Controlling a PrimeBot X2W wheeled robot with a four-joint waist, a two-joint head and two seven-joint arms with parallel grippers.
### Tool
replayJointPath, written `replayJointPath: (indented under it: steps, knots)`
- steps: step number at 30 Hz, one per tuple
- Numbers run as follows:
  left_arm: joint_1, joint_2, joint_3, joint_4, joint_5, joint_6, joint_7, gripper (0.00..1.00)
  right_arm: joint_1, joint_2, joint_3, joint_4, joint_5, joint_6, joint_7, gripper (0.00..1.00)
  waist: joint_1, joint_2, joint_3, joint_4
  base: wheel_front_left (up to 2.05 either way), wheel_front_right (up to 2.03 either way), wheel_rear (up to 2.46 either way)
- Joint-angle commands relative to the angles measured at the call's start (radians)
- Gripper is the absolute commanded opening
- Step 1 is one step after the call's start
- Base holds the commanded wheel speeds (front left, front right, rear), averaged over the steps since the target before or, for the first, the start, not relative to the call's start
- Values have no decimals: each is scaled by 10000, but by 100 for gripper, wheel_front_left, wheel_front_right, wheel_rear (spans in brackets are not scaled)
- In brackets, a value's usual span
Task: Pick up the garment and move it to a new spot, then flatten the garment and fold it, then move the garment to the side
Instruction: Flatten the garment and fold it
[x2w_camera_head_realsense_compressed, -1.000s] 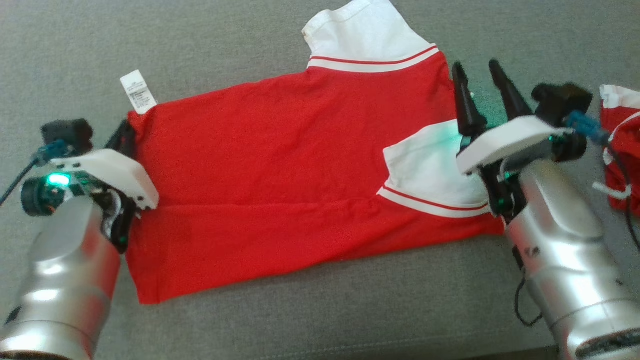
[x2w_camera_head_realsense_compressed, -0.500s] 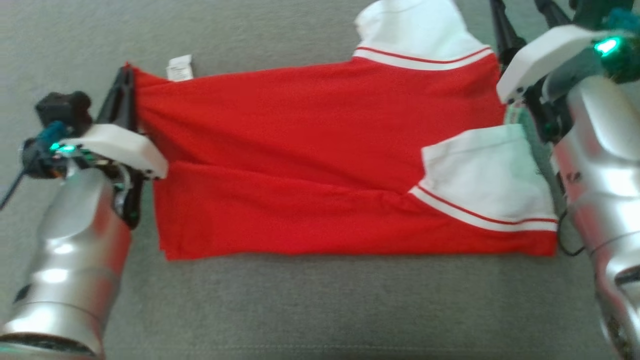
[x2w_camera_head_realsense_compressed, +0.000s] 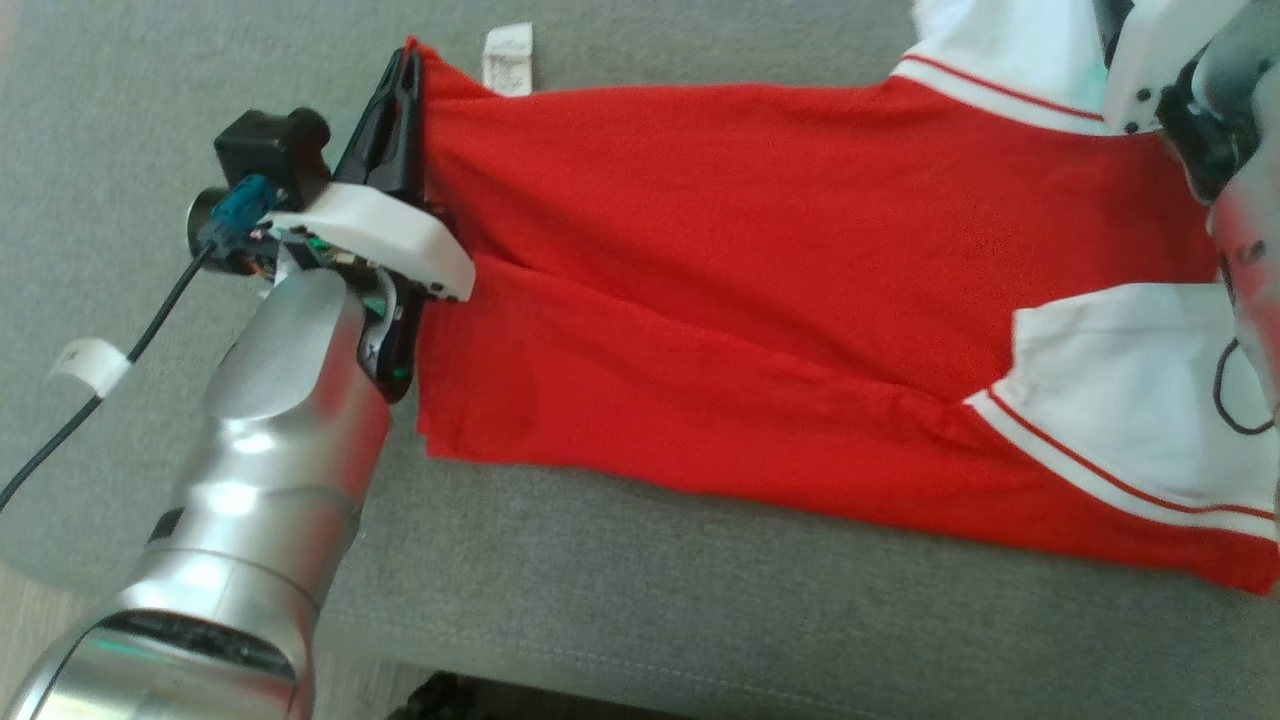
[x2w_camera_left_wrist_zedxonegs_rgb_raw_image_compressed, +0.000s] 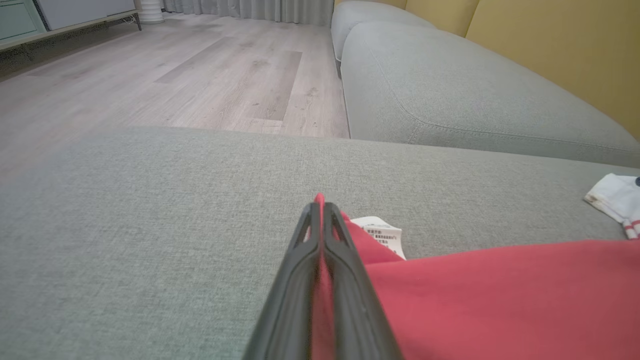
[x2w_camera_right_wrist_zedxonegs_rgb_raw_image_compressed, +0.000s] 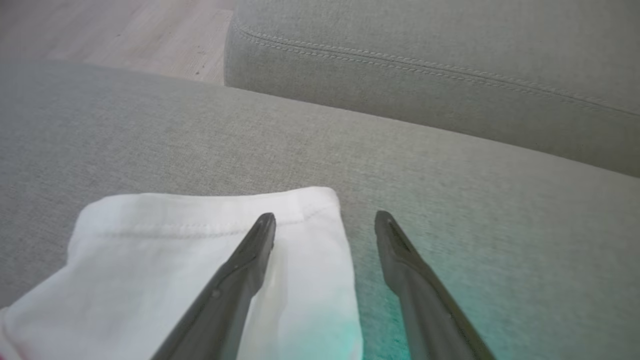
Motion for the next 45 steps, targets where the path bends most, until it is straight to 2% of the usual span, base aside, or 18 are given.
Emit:
replayJointPath:
  steps: [1,3,4,5,11,13,17,21,24,31,34,35,40,41,42,43,44,45]
  knots:
    - [-390,292,264,-310,73,-2,-92,0,-274,185,18,-153,-89,33,20,100,-2,0,314,281,0,0,0]
    - [-394,226,285,-387,125,-21,-92,0,-341,281,-41,6,-133,33,118,100,-2,0,401,330,0,0,0]
    - [-393,207,301,-413,153,-29,-93,0,-375,329,-25,47,-189,33,111,76,-2,0,440,332,0,0,0]
    - [-391,197,330,-439,180,-35,-93,0,-422,340,-18,46,-252,33,-35,2,-2,0,467,322,0,0,0]
    - [-254,312,832,-782,348,44,-94,0,-675,184,-481,-111,-755,33,-1898,0,-2,0,377,55,0,0,0]
    - [-203,351,962,-862,379,93,-94,0,-690,196,-587,-113,-836,33,-2196,0,-2,0,325,-30,0,0,0]
    - [58,581,1513,-1240,582,299,-94,0,-704,360,-1023,-276,-991,33,-3572,0,-2,0,92,-467,0,0,0]
    - [450,764,2103,-1628,811,455,-94,0,-422,664,-1172,-611,-895,33,-4112,0,-2,0,-162,-1000,0,0,0]
    - [879,948,2565,-1928,1059,599,-94,0,83,1037,-1214,-1110,-318,33,-4203,0,-2,0,-390,-1500,0,0,0]
    - [2416,1087,3729,-2959,1760,811,-95,0,2797,1256,-345,-4060,1696,33,-4218,0,-2,0,-1187,-2448,0,0,0]
    - [3307,956,4206,-3409,2073,866,-95,0,4293,1134,252,-5153,2676,33,-4219,0,-2,0,-1598,-2712,0,0,0]
    - [3910,801,4531,-3571,2201,863,-95,0,5256,1062,624,-5698,3307,33,-4220,0,-2,0,-1854,-2813,0,0,0]
    - [5202,347,5041,-3696,2500,762,-95,0,7146,866,1123,-6398,4338,33,-4197,0,-2,0,-2378,-2934,0,0,0]
    - [5369,285,5139,-3709,2554,746,-95,4,7403,851,1188,-6431,4419,33,-4144,0,-2,0,-2444,-2946,0,0,0]
    - [5524,221,5206,-3697,2630,750,-95,32,7622,840,1249,-6438,4455,33,-4106,0,-2,0,-2530,-2946,0,0,0]
    - [5666,155,5236,-3679,2717,745,-95,80,7810,850,1296,-6460,4468,33,-4100,0,-2,0,-2605,-2937,0,0,0]
    - [5795,96,5247,-3639,2786,709,-95,99,7984,897,1280,-6460,4511,33,-4103,0,-2,0,-2700,-2929,0,0,0]
    - [5918,46,5277,-3608,2849,706,-95,100,8146,954,1243,-6415,4537,33,-4086,29,-2,0,-2783,-2920,0,0,0]
